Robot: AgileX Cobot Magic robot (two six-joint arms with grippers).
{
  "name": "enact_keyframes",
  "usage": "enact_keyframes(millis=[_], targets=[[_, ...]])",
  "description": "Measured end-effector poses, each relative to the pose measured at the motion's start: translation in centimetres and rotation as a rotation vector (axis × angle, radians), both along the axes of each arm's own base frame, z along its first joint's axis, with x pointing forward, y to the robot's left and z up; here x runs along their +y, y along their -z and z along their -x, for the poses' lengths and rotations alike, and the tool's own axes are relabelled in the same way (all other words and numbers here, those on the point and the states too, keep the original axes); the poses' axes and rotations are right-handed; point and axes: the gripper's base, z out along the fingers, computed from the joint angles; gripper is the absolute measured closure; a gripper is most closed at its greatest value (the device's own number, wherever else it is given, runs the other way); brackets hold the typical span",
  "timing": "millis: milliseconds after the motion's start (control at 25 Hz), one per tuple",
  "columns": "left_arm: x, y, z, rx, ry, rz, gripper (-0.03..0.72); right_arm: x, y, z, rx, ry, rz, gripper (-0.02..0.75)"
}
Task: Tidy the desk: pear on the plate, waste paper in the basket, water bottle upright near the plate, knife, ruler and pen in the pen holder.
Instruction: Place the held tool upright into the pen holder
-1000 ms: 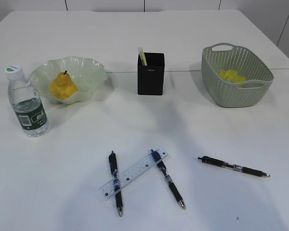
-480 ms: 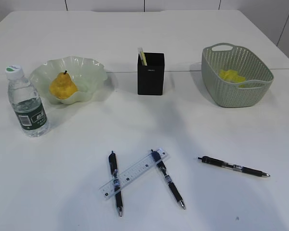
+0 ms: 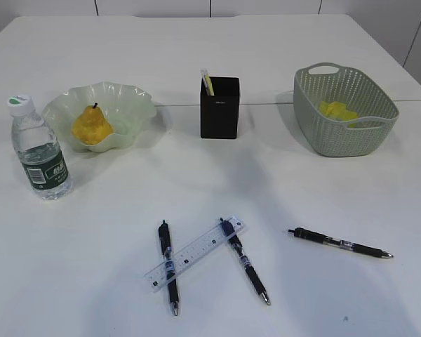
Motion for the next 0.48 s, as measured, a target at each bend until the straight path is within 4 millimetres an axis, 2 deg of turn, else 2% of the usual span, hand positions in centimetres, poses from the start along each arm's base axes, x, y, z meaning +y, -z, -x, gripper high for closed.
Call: enact_keyframes(millis=[280,480], targets=[[-0.01,-0.06,-0.06,-0.008,-0.003,0.005,0.344,0.0,-0.02,0.01,-0.079,0.001,0.057,0.608],[-0.02,-0.13,-0.11,-0.016,-0.005,0.009,0.312,0.01,0.08,0.01,-0.165,0.002,0.137,0.608]])
